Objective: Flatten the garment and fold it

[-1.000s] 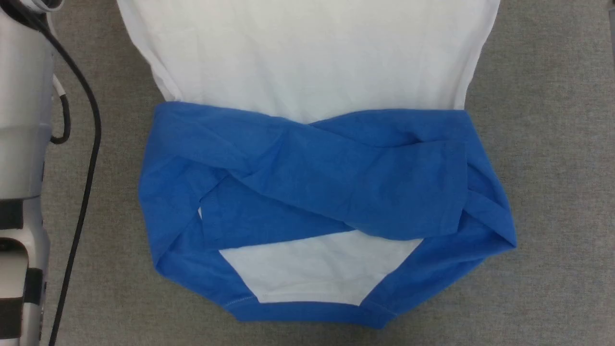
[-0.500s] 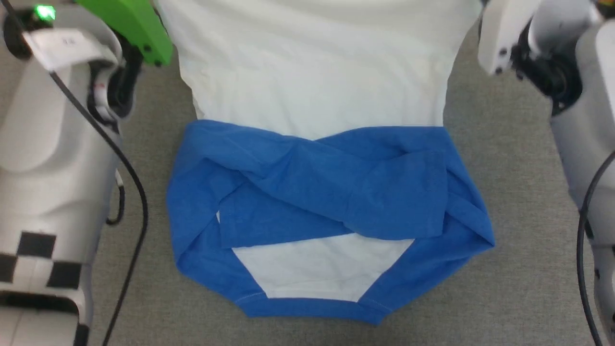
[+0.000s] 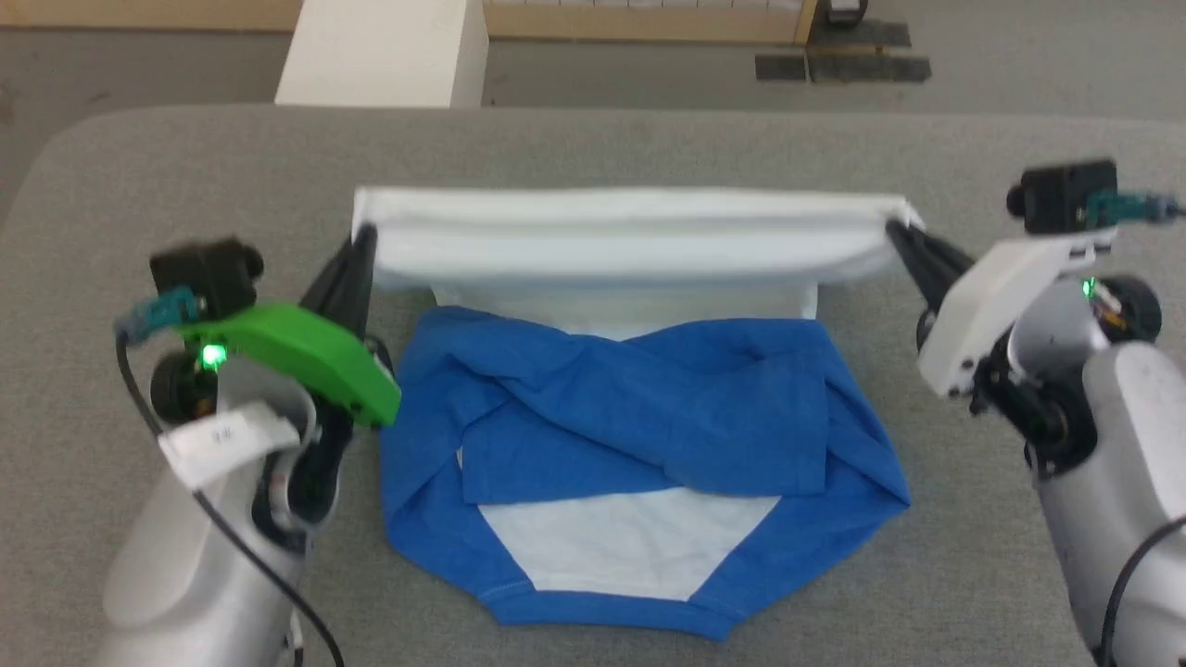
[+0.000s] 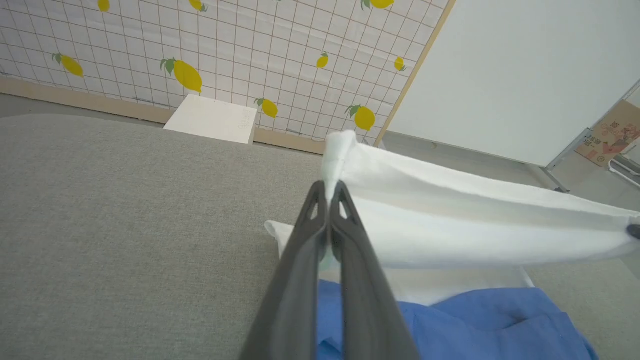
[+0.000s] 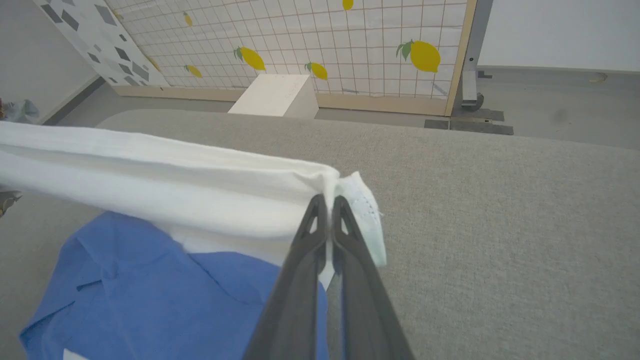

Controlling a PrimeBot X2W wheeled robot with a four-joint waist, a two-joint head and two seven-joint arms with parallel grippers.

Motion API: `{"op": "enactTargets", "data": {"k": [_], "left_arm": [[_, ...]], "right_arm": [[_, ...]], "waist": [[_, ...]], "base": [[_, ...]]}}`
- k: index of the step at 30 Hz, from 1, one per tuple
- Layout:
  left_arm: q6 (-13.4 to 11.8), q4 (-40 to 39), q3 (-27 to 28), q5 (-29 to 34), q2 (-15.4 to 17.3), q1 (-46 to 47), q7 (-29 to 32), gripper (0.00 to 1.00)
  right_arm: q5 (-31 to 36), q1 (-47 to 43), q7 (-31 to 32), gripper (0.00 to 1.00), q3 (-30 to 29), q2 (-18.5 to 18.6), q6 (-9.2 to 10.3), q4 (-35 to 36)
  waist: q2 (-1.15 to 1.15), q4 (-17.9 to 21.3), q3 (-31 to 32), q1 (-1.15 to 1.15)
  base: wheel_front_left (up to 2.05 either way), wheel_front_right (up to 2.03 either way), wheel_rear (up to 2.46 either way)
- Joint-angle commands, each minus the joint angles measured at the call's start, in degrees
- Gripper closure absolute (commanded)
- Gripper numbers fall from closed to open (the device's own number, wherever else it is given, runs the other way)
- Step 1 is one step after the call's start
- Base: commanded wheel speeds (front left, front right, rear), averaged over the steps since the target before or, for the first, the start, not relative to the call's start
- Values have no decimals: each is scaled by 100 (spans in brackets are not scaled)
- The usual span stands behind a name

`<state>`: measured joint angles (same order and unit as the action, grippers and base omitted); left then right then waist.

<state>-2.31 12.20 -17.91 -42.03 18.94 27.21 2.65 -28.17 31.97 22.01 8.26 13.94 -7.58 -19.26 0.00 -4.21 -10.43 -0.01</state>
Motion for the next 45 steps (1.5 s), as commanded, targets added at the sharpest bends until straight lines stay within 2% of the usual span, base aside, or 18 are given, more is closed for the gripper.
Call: {"op": "enactTargets", "data": {"k": [1, 7, 13, 21, 30, 31, 32, 33, 34, 39, 45], "left_arm": [[-79, -172, 34, -89, 28, -311, -47, 100], [-305, -643, 9, -243, -5, -1357, -55, 100], [-368, -472, -77, -351, -77, -1941, -71, 100], [-512, 110, -146, -440, -120, -2261, 73, 100], [-680, 639, -263, -478, -118, -2334, 403, 100], [-699, 666, -264, -489, -122, -2331, 429, 85], [-711, 679, -270, -486, -116, -2332, 443, 53], [-737, 696, -274, -500, -113, -2341, 492, 0], [-758, 703, -287, -507, -98, -2343, 554, 0], [-944, 633, -282, -550, 53, -2373, 915, 0], [-1394, 212, -155, -532, 392, -2468, 1344, 0]], "right_arm": [[-8, -285, 24, 100, -70, -42, 9, 140], [28, -1417, 258, 100, -320, -193, 9, 745], [179, -2225, 454, 100, -600, -404, 9, 1065], [365, -2880, 672, 100, -604, -627, 9, 1082], [555, -3141, 859, 100, -479, -684, 9, 806], [573, -3146, 875, 100, -478, -688, 9, 786], [576, -3155, 911, 76, -457, -685, 9, 773], [569, -3173, 964, 6, -433, -673, 9, 774], [556, -3188, 1000, 0, -430, -659, 9, 802], [364, -3319, 1301, 0, -373, -481, 9, 1143], [-42, -3522, 1838, 0, -638, -159, 9, 1988]], "waist": [[0, -59, 381, 1], [0, -117, 574, 1], [0, -101, 631, 1], [0, -25, 717, 1], [0, 40, 774, 1], [0, 49, 783, 1], [0, 58, 797, 1], [0, 67, 813, 1], [0, 69, 828, 1], [0, 81, 938, 1], [0, 59, 1085, 1]], "base": [[0, 0, 0], [0, 0, 0], [0, 0, 0], [0, 0, 0], [0, 0, 0], [0, 0, 0], [0, 0, 0], [0, 0, 0], [0, 0, 0], [0, 0, 0], [0, 0, 0]]}}
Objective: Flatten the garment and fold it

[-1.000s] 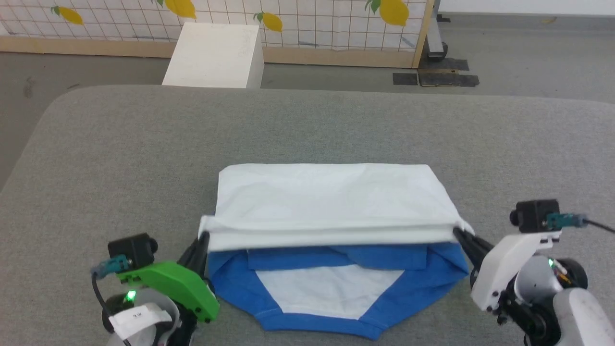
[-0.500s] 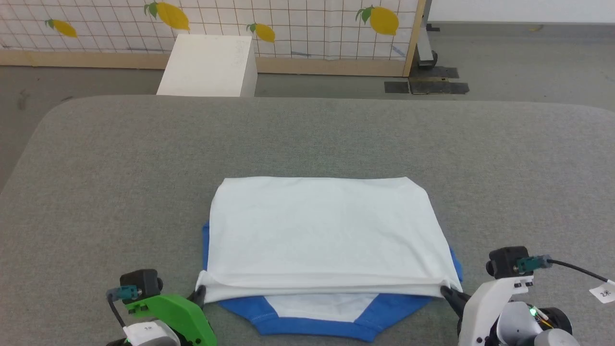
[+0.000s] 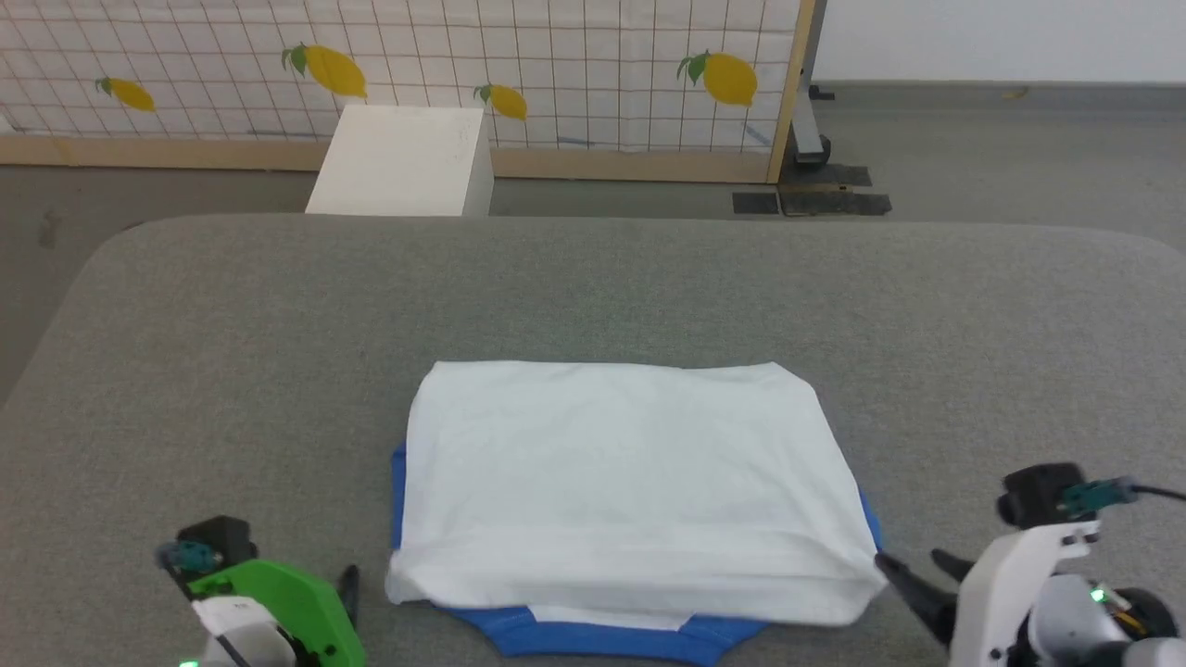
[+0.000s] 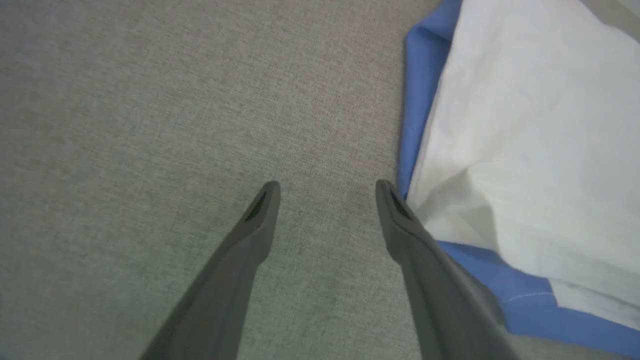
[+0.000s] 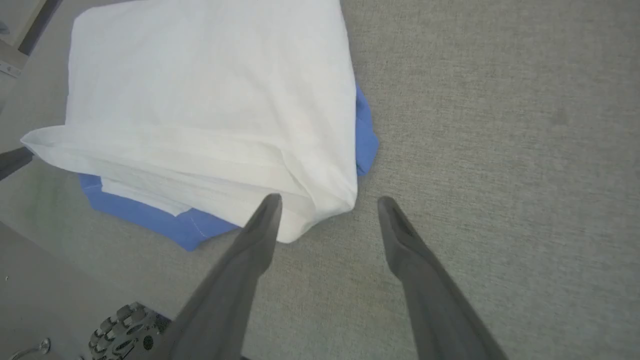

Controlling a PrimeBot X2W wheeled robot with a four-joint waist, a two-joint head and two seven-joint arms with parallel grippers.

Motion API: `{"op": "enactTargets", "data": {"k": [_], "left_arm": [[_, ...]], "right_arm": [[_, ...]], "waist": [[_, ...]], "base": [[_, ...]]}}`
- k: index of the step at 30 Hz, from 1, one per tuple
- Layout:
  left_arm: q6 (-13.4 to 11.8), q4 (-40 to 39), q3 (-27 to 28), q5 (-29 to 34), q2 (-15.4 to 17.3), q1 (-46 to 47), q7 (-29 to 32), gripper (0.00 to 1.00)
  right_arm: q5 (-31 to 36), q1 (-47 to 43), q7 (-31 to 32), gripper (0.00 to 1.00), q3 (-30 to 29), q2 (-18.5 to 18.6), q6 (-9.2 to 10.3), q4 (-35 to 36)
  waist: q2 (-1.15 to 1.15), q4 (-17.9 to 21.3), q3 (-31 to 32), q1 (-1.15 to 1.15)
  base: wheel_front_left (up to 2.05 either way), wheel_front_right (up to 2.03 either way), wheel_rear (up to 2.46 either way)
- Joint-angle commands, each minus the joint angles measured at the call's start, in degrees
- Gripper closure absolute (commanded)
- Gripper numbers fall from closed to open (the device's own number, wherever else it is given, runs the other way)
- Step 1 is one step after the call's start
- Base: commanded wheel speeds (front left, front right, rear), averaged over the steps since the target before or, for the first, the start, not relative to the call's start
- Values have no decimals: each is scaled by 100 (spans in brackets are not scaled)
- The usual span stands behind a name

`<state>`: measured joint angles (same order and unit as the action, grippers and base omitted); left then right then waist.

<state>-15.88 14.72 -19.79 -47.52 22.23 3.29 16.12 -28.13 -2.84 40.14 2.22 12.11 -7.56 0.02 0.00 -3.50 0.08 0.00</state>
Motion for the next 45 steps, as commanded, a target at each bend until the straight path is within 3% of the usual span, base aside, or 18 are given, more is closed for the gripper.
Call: {"op": "enactTargets", "data": {"k": [1, 5, 8, 14, 17, 20, 26, 41, 42, 43, 44, 45], "left_arm": [[-137, -146, 96, 49, 154, -84, 9, 0], [-381, -678, 452, 61, 305, -63, -236, 0], [-406, -1093, 731, 185, 331, 33, -813, 0], [9, -1613, 1004, 738, 270, 284, -2605, 0], [210, -1760, 1000, 1271, 250, 437, -3047, 0], [334, -2075, 1081, 1941, 105, 578, -3105, 0], [623, -2631, 1587, 2852, -580, 416, -3110, 0], [1589, -2259, 2224, 3381, -1480, 254, -3112, 0], [1641, -2228, 2254, 3405, -1512, 259, -3112, 0], [1682, -2188, 2277, 3409, -1541, 252, -3112, 0], [1724, -2155, 2311, 3428, -1571, 249, -3112, 0], [1752, -2141, 2343, 3445, -1595, 249, -3112, 0]], "right_arm": [[-142, -44, 143, 0, -151, 49, 8, 221], [-320, 127, 517, 0, -569, 149, 8, 672], [-342, 396, 719, 0, -762, 183, 8, 759], [-386, 1088, 909, 0, -449, 385, 8, 231], [-524, 1358, 963, 0, -21, 597, 8, -192], [-641, 1520, 967, 0, 277, 767, 8, -569], [-919, 1767, 844, 0, 801, 889, 8, -1061], [-1378, 2292, 467, 0, 2057, 669, 8, -1714], [-1385, 2305, 476, 6, 2078, 687, 8, -1798], [-1373, 2319, 477, 71, 2105, 710, 8, -1848], [-1366, 2337, 445, 100, 2126, 736, 8, -1889], [-1381, 2341, 416, 100, 2114, 745, 8, -1931]], "waist": [[0, -17, 46, 0], [0, -45, -6, 0], [0, -61, -126, 0], [0, -115, -539, 0], [0, -194, -761, 0], [0, -284, -950, 0], [0, -379, -1276, 0], [0, -511, -1352, 0], [0, -514, -1344, 0], [0, -513, -1334, 0], [0, -510, -1321, 0], [0, -504, -1306, 0]], "base": [[0, 0, 0], [0, 0, 0], [0, 0, 0], [0, 0, 0], [0, 0, 0], [0, 0, 0], [0, 0, 0], [0, 0, 0], [0, 0, 0], [0, 0, 0], [0, 0, 0], [0, 0, 0]]}}
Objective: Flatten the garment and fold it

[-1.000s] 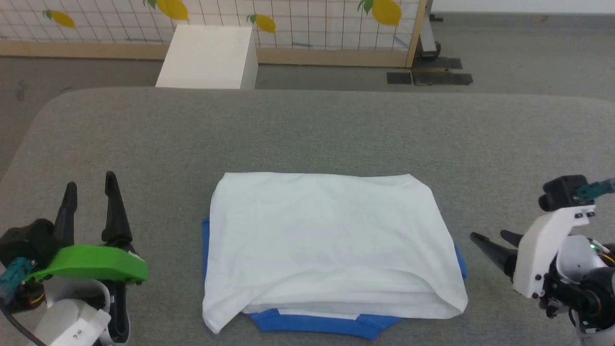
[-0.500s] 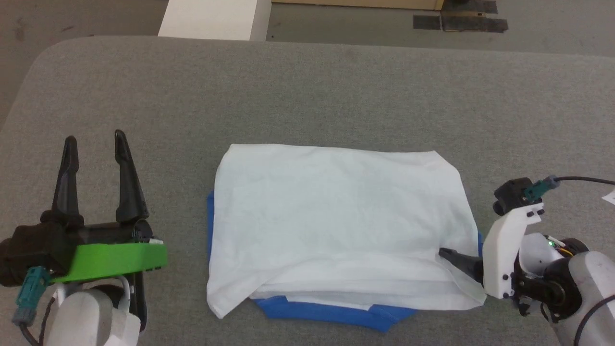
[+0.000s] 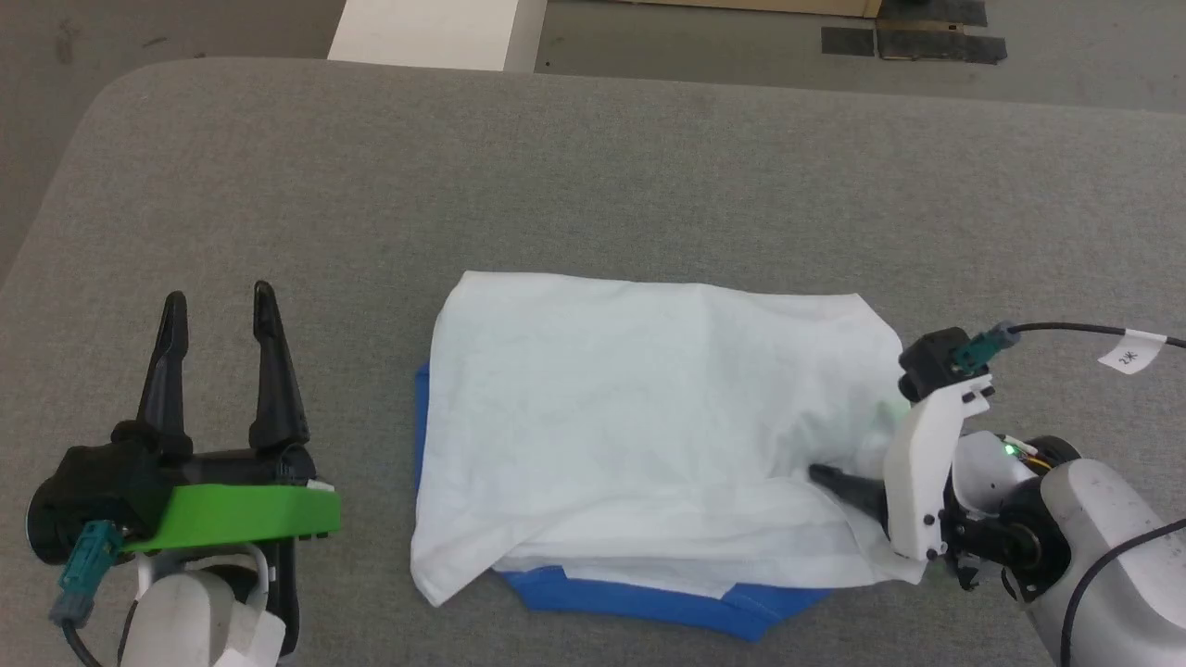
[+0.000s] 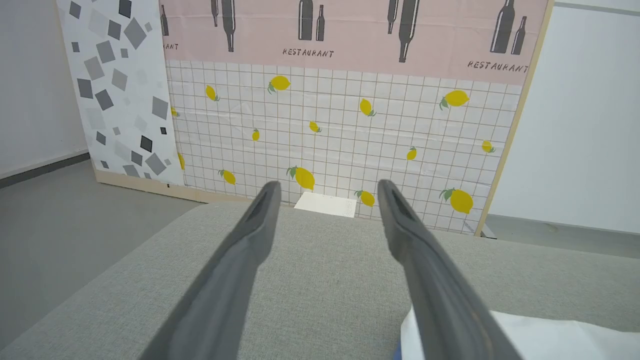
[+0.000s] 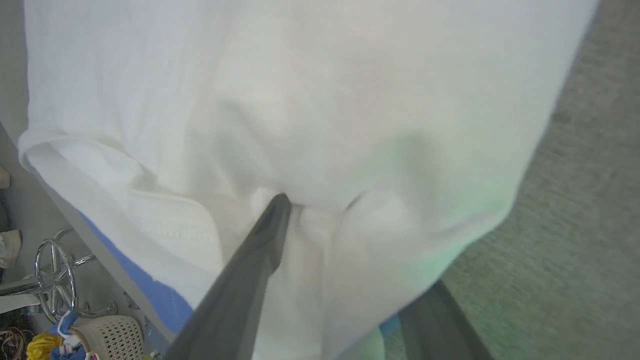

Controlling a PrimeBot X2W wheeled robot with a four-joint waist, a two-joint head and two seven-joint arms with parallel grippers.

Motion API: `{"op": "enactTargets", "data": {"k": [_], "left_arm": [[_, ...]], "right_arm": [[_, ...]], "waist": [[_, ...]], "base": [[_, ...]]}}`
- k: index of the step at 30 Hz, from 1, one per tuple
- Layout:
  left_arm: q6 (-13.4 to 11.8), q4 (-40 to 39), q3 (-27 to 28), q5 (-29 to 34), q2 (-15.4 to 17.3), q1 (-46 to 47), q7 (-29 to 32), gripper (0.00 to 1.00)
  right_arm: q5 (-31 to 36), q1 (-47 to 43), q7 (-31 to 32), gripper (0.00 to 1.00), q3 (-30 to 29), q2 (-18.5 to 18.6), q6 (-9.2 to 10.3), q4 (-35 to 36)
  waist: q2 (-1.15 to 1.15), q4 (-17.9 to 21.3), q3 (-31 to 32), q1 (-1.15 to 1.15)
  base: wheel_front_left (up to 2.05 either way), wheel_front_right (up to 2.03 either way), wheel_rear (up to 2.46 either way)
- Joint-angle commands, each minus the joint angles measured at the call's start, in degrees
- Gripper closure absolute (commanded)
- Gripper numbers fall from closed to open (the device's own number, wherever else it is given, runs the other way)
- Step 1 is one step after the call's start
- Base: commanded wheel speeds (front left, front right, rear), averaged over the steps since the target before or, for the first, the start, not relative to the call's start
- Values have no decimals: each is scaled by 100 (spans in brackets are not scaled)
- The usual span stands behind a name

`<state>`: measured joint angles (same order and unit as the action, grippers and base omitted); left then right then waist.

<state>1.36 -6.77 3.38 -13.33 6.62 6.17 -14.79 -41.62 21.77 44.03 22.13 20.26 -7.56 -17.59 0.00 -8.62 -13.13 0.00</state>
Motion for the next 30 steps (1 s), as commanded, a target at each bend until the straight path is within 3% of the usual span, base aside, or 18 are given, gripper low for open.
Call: {"op": "enactTargets", "data": {"k": [1, 7, 14, 23, 30], "left_arm": [[60, 32, 66, 36, -65, -51, -20, 0], [203, 86, 206, 122, -195, -121, -20, 0], [319, 127, 297, 212, -283, -193, -20, 0], [398, 192, 335, 243, -341, -238, -20, 0], [429, 227, 376, 251, -359, -318, -20, 0]], "right_arm": [[-63, -121, 19, 100, 129, -57, 8, -207], [-180, -162, -177, 100, -74, 117, 8, -262], [-209, -397, -166, 100, -612, 574, 8, -235], [447, -520, 114, 100, -1419, 992, 8, -350], [741, -530, 732, 100, -1293, 967, 8, 487]], "waist": [[0, 19, 41, 0], [0, 101, 170, 0], [0, 199, 293, 0], [0, 279, 358, 0], [0, 314, 540, 0]], "base": [[0, 0, 0], [0, 0, 0], [0, 0, 0], [0, 0, 0], [0, 0, 0]]}}
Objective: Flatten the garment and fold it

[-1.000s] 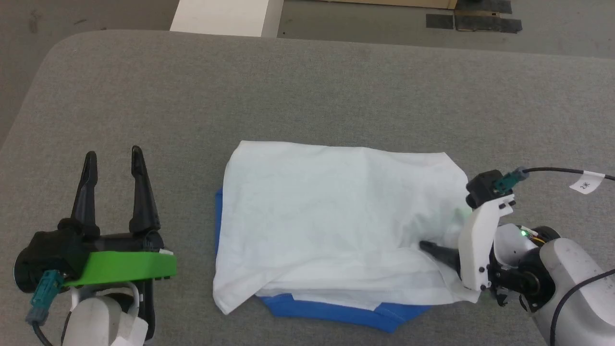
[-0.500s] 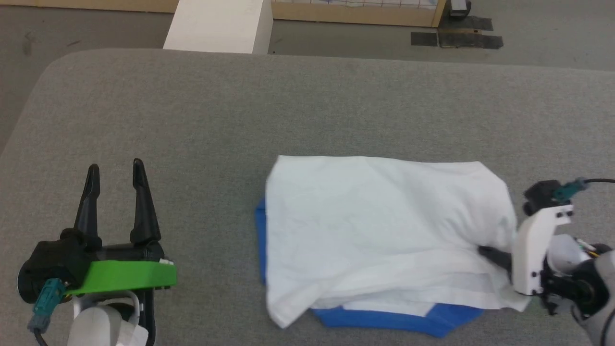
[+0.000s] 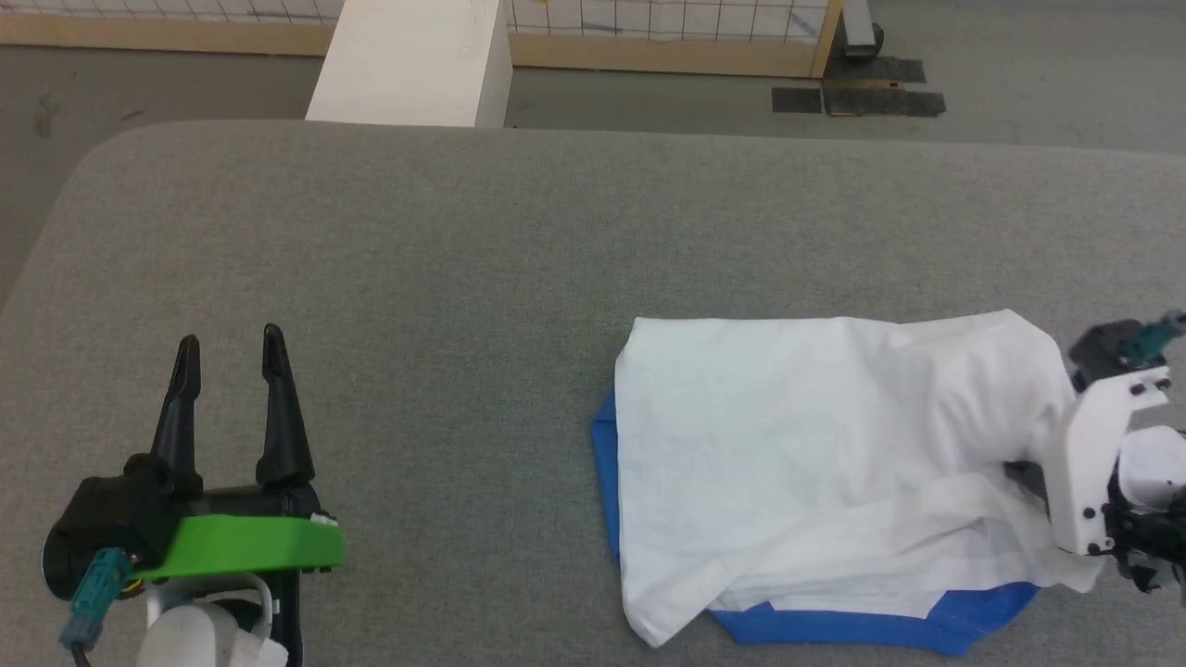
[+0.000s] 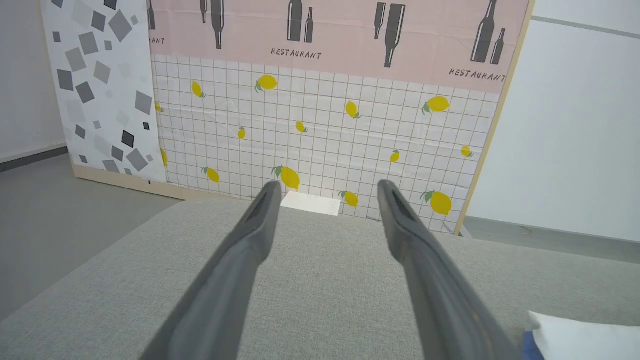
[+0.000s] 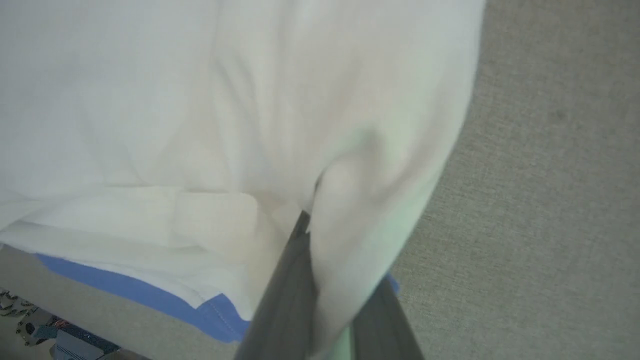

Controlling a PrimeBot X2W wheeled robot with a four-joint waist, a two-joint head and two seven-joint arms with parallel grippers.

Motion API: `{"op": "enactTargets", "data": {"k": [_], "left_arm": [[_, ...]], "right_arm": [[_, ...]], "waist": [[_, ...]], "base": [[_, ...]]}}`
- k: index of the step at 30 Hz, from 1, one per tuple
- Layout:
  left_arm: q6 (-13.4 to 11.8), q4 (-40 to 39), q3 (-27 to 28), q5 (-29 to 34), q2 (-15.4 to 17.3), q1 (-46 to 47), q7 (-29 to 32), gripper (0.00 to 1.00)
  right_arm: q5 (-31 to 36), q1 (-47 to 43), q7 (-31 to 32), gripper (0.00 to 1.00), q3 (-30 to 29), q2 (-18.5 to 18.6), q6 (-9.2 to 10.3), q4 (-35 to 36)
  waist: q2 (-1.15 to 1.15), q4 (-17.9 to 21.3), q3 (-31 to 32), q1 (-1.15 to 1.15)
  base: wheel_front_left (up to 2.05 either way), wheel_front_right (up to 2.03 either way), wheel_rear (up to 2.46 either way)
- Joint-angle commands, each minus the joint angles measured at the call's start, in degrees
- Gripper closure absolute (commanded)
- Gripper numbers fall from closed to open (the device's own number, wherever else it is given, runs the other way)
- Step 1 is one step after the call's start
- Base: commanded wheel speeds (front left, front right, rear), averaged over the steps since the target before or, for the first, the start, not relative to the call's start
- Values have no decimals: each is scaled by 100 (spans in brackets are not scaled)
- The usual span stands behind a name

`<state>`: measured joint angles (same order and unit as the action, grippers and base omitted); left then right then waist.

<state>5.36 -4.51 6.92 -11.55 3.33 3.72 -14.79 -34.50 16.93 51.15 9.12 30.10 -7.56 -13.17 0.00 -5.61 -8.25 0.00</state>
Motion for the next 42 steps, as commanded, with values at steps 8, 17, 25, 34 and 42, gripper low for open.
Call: {"op": "enactTargets", "data": {"k": [8, 17, 25, 34, 42], "left_arm": [[25, 13, 51, 30, -42, -143, -20, 0], [22, 4, -16, -75, -44, -111, -20, 0], [-22, -5, -82, -131, -45, -68, -20, 0], [-68, 18, -174, -183, -45, 31, -20, 0], [-49, 130, -179, -150, -45, -41, -20, 0]], "right_arm": [[-94, -115, 861, 100, 539, -177, 8, 1568], [9, 345, 850, 100, 1389, -986, 8, 1359], [240, 948, 452, 100, 1796, -1606, 8, 384], [520, 1325, 99, 100, 2047, -1969, 8, -746], [420, 1462, -389, 0, 2422, -2202, 8, -981]], "waist": [[0, -5, 198, 0], [0, -171, 51, 0], [0, -354, -167, 0], [0, -471, -309, 0], [0, -397, -85, 0]], "base": [[0, 0, 0], [0, 0, 0], [0, 0, 0], [0, 0, 0], [0, 0, 0]]}}
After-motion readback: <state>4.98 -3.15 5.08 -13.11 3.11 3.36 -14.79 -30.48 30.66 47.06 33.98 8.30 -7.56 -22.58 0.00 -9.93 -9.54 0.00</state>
